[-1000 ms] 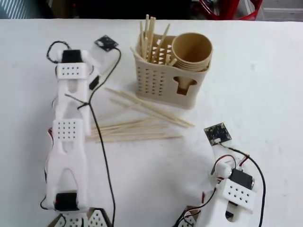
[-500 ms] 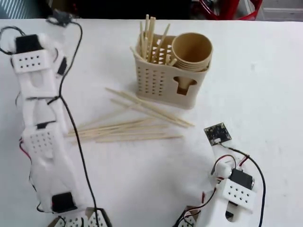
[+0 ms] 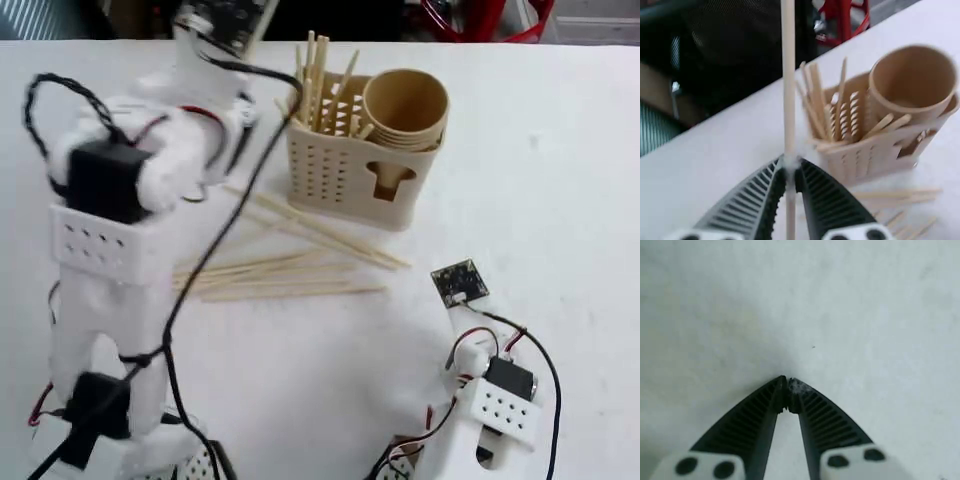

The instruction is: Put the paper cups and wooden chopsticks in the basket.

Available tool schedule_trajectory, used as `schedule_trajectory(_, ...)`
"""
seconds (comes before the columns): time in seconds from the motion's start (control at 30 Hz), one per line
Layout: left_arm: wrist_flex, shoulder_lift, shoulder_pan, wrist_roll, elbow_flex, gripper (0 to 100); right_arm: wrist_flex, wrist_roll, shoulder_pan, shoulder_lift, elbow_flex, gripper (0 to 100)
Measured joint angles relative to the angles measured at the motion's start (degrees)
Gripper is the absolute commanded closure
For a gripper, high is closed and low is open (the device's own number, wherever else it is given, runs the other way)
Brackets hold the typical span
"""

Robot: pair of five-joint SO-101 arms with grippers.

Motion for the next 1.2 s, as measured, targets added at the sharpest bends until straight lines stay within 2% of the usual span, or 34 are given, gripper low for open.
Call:
schedule_trajectory(0.13, -19.8, -0.5, 6.7, 1.5, 11.0, 98, 0.0, 0.0, 0.0, 0.0, 0.0, 98.1)
schedule_trajectory(0.27, -39.8, -0.5, 7.9, 3.1, 20.4, 98, 0.0, 0.0, 0.0, 0.0, 0.0, 98.1)
schedule_trajectory(0.43, -53.1, -0.5, 8.0, 7.7, 27.3, 98, 0.0, 0.0, 0.0, 0.0, 0.0, 98.1)
schedule_trajectory(0.7, -63.0, -0.5, 8.0, 8.3, 33.0, 97, 0.0, 0.0, 0.0, 0.0, 0.0, 98.1)
schedule_trajectory(0.8, -65.3, -0.5, 7.6, 8.3, 33.1, 93, 0.0, 0.0, 0.0, 0.0, 0.0, 98.1)
schedule_trajectory(1.2, -66.4, 11.2, 4.5, 8.9, 27.5, 92, 0.0, 0.0, 0.0, 0.0, 0.0, 98.1)
